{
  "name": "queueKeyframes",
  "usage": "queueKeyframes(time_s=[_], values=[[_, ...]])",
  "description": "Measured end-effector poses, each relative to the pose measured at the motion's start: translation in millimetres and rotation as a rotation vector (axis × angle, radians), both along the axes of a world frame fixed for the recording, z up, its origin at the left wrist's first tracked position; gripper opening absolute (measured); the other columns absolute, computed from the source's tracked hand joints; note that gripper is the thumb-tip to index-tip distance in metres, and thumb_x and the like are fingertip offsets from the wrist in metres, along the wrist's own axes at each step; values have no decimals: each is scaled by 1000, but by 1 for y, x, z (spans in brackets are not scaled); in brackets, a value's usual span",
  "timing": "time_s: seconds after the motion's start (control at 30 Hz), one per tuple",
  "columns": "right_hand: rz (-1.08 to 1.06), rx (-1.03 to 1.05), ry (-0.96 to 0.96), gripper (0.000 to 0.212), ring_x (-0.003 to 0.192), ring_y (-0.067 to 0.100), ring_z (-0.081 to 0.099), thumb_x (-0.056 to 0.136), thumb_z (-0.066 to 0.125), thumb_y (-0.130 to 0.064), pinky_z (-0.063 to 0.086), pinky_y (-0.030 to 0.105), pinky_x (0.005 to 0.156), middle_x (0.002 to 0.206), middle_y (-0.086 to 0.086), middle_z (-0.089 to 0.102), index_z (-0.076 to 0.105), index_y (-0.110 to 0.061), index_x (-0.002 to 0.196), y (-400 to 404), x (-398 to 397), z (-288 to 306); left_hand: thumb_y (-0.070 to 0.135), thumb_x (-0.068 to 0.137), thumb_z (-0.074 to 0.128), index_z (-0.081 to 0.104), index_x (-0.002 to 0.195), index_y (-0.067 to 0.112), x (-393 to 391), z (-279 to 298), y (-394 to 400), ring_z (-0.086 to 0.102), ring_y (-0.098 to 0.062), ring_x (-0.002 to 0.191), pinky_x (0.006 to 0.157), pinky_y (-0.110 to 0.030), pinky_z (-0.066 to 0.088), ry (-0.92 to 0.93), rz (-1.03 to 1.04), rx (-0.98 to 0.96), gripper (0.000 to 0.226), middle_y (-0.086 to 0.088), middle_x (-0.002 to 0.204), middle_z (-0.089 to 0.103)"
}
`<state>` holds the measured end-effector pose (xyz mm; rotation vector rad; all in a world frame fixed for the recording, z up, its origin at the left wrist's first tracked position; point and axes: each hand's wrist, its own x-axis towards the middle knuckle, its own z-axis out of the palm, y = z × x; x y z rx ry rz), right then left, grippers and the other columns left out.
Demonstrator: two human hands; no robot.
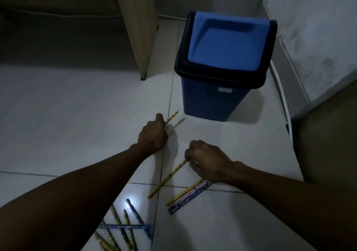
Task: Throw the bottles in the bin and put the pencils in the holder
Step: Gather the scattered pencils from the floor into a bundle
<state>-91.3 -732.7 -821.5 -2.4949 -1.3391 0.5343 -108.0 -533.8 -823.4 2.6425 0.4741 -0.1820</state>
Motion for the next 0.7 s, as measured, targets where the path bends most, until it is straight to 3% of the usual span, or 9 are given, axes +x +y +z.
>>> queueKeyframes(time_s=[0.13, 0.23, 0.4, 0.47, 0.57, 0.63, 0.7], values=[[162, 0, -81, 32, 113, 29, 46, 90, 55, -16, 42, 37, 80, 120, 11, 54, 62, -12, 121, 27, -15, -16, 13, 94, 43, 53, 110, 0, -13, 13, 19, 58, -39, 90, 68, -38, 43, -65, 245, -227, 23, -22, 100, 61], [253, -22, -140, 30, 111, 29, 48, 90, 57, -19, 37, 36, 78, 117, 11, 55, 64, -14, 119, 35, -24, -28, 22, 94, 47, 61, 95, 2, -31, 11, 35, 52, -29, 69, 62, -33, 37, -58, 397, -433, 25, -12, 76, 57], [238, -51, -202, 18, 103, 27, 52, 91, 53, -12, 33, 35, 78, 108, 6, 59, 66, -15, 103, 31, -24, -27, 23, 93, 50, 49, 70, 10, -57, 12, 59, 33, -20, 48, 47, -23, 24, -11, 606, -607, 26, -7, 61, 41], [173, -74, -147, 16, 101, 24, 51, 91, 49, -7, 33, 33, 80, 107, 5, 58, 59, -15, 101, 26, -21, -21, 19, 90, 50, 46, 65, 11, -63, 17, 59, 30, -18, 42, 43, -20, 23, 8, 643, -641, 26, -5, 56, 38], [-47, -96, 110, 17, 81, 22, 53, 87, 45, 0, 39, 33, 66, 93, 8, 57, 43, -15, 94, 8, -15, -6, 17, 87, 53, 44, 60, 12, -65, 20, 44, 26, -14, 34, 39, -17, 20, 60, 611, -700, 28, -3, 50, 35], [-215, -104, 244, 14, 70, 20, 53, 89, 45, -2, 45, 37, 60, 87, 9, 57, 39, -14, 94, -10, -14, 2, 17, 87, 56, 49, 60, 11, -66, 19, 26, 28, -13, 33, 38, -17, 21, 130, 539, -710, 29, -3, 49, 38], [-431, -72, 320, 10, 72, 24, 56, 90, 45, -6, 46, 35, 61, 87, 11, 57, 41, -10, 98, -29, -17, 3, 21, 88, 58, 55, 62, 9, -68, 14, 4, 33, -14, 35, 37, -16, 24, 198, 412, -674, 29, -4, 50, 42]])
